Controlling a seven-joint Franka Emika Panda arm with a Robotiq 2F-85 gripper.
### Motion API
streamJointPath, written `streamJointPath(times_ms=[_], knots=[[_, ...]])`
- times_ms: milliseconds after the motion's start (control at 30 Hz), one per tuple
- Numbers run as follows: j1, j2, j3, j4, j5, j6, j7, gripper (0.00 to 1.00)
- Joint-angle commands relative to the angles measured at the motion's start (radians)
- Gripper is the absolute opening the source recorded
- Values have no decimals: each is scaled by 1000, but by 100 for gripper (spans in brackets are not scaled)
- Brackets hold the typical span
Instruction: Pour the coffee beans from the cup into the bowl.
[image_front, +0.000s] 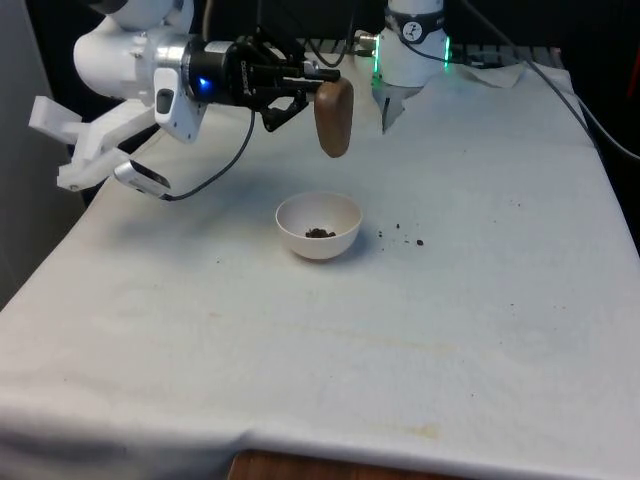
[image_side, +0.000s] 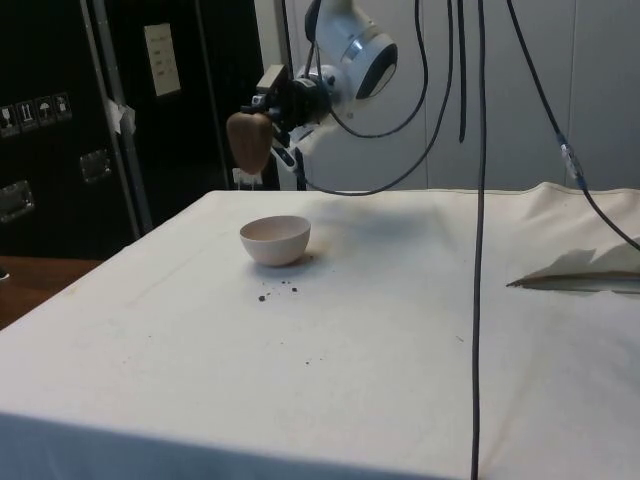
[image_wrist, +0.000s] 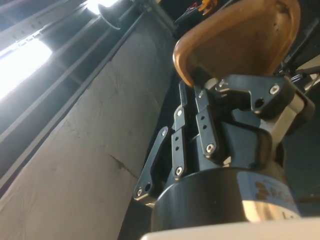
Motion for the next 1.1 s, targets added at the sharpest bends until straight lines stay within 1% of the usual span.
streamJointPath(times_ms=[0,33,67,200,233,267,300,333,400,433,533,567,600,667,700,800,833,867,933,967,1033,1067], knots=[[17,-8,-11,-12,-8,22,-6,0],[3,0,-1,0,-3,2,-4,0],[23,-9,-13,-13,-13,28,-13,0],[34,-11,-16,-13,-25,38,-27,0],[39,-12,-17,-14,-30,44,-32,0],[41,-13,-17,-14,-32,47,-34,0],[27,-2,-7,0,-27,29,-35,0],[44,-15,-18,-14,-35,51,-37,0],[50,-17,-20,-15,-41,55,-42,0],[55,-21,-22,-16,-49,61,-47,0],[62,-28,-23,-19,-62,72,-55,0],[48,-17,-12,-3,-60,52,-56,0],[65,-31,-23,-20,-67,75,-58,0],[69,-36,-23,-22,-75,81,-63,0],[74,-41,-23,-24,-83,89,-67,0],[79,-49,-23,-27,-97,98,-74,0],[66,-40,-12,-14,-96,80,-75,0],[81,-52,-23,-28,-102,101,-76,0],[85,-57,-22,-30,-110,109,-80,0],[90,-63,-23,-32,-116,115,-84,0],[92,-65,-23,-33,-120,117,-86,0],[97,-70,-24,-35,-129,124,-90,0]])
